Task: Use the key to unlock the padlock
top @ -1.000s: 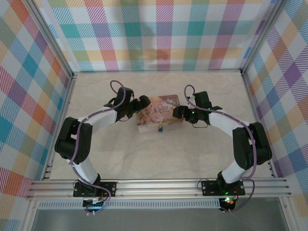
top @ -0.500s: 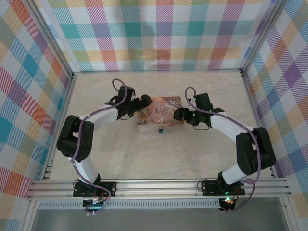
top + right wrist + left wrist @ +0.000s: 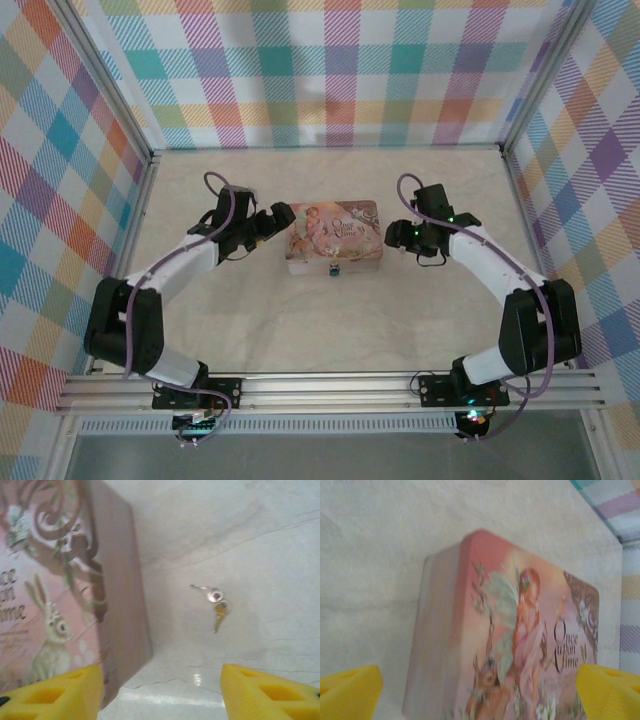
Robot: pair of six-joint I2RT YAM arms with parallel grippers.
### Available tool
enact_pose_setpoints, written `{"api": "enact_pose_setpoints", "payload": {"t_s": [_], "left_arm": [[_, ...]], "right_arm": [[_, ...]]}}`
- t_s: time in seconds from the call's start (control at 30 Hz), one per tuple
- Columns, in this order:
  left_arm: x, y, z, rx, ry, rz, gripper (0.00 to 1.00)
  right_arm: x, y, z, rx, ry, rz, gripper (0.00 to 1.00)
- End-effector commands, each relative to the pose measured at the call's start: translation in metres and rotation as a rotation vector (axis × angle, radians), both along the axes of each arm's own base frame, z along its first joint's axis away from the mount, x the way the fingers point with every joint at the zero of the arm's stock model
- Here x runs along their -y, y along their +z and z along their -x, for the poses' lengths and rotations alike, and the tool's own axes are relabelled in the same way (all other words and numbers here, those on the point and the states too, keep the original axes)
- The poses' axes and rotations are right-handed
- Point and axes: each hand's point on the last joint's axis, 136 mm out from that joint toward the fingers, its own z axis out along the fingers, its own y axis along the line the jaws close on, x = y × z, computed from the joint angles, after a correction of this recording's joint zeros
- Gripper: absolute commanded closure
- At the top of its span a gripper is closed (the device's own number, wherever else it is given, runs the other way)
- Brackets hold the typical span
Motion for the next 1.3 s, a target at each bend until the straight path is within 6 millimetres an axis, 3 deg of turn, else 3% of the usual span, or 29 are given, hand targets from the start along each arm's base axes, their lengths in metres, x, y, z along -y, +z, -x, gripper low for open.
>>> {"api": "enact_pose_setpoints", "payload": {"t_s": [0.0,0.3,0.4,0.43,1.27], "left_arm": [[0.008,-0.002,0.034,-0.027,-0.085,-0.028,0.02],[0.027,0.018,0.098,0.022,-0.213,0.030,0.02],[0.034,0.028,0.110,0.054,-0.250,0.045,0.01],[0.032,0.023,0.117,0.028,-0.253,0.030,0.01],[0.042,0.002,0.118,-0.017,-0.248,0.039,0.02]], "right_arm": [[0.017,-0.016,-0.001,-0.076,-0.013,0.112,0.39],[0.012,-0.049,-0.025,-0.166,0.026,0.154,0.51],[0.013,-0.056,-0.029,-0.192,0.032,0.170,0.53],[0.014,-0.058,-0.029,-0.198,0.031,0.175,0.53],[0.019,-0.089,-0.032,-0.300,0.048,0.192,0.65]]}}
